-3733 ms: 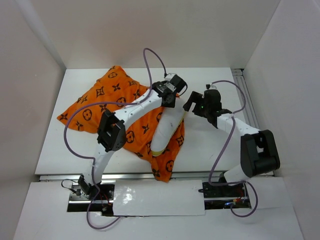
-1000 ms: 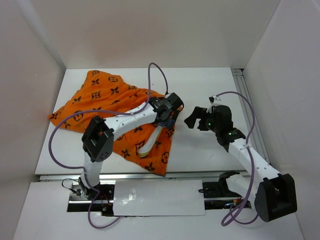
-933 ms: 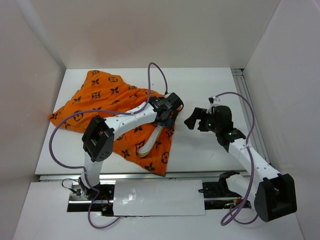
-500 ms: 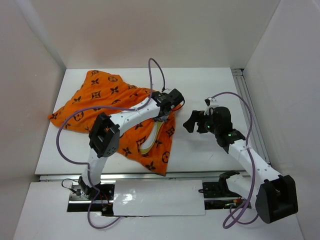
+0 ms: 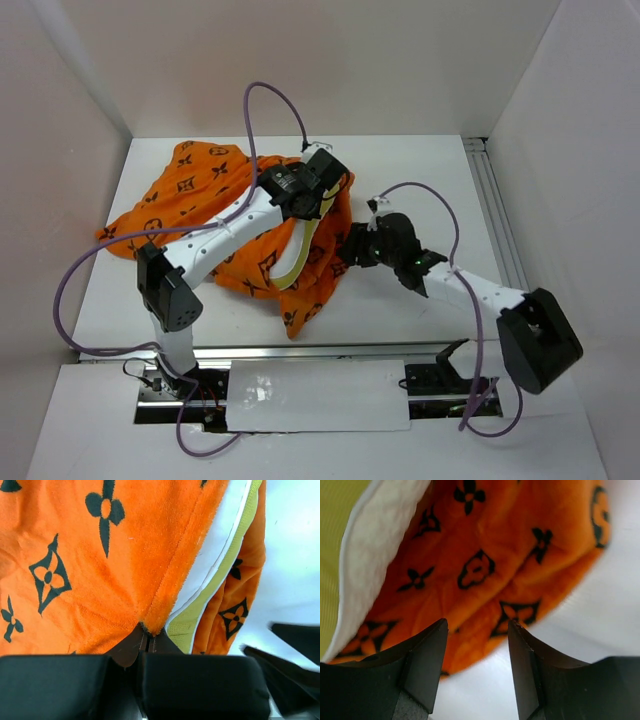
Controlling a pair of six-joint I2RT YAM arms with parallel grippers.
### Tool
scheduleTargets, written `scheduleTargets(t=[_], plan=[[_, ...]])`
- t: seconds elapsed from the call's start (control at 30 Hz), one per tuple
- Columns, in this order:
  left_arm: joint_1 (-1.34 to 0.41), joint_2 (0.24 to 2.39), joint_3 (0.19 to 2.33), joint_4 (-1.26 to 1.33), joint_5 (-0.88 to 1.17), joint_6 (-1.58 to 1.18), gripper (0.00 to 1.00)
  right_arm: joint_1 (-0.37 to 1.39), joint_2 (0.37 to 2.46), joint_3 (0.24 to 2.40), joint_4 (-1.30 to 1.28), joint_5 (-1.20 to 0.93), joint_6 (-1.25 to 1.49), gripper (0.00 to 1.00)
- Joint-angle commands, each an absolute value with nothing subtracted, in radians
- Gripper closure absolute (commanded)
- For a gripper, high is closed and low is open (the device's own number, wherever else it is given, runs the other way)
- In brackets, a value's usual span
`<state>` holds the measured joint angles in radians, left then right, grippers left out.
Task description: Put the pillow into the pillowcase
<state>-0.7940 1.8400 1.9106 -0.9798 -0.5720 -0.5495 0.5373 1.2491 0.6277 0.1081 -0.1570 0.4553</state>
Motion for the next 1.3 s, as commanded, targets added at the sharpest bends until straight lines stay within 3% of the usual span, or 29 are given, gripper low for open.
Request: scheduleTargets(t=[0.0, 0.4, 0.9, 0.97, 1.03, 1.1, 1.27], plan=[[-0.801, 1.825, 1.956, -0.953, -0.603, -0.557, 1.0, 0.571, 1.37, 0.699, 0.277, -0.086, 0.541, 0.42], [-0.792, 1.781, 1.951, -0.953, -0.551, -0.557, 1.0, 0.633, 1.678, 0.848, 0.494, -0.003, 0.6, 0.37], [-0.792, 1.688, 1.922, -0.943, -0.52, -0.557, 1.0, 0.653, 1.887, 0.946, 0.696, 0.13, 0.627, 0.37], [-0.792, 1.687, 1.911, -0.943, -0.52, -0.548, 1.0, 0.653, 1.914, 0.946, 0.75, 0.097, 0.627, 0.43], [-0.792, 1.687, 1.911, -0.943, -0.52, -0.548, 1.0, 0.663, 1.914, 0.946, 0.761, 0.074, 0.627, 0.6], [-0.782, 1.687, 1.901, -0.943, -0.529, -0.548, 1.0, 0.676, 1.878, 0.946, 0.77, 0.077, 0.618, 1.0], [-0.772, 1.707, 1.891, -0.954, -0.59, -0.6, 1.0, 0.698, 1.729, 0.881, 0.544, 0.159, 0.574, 1.0]])
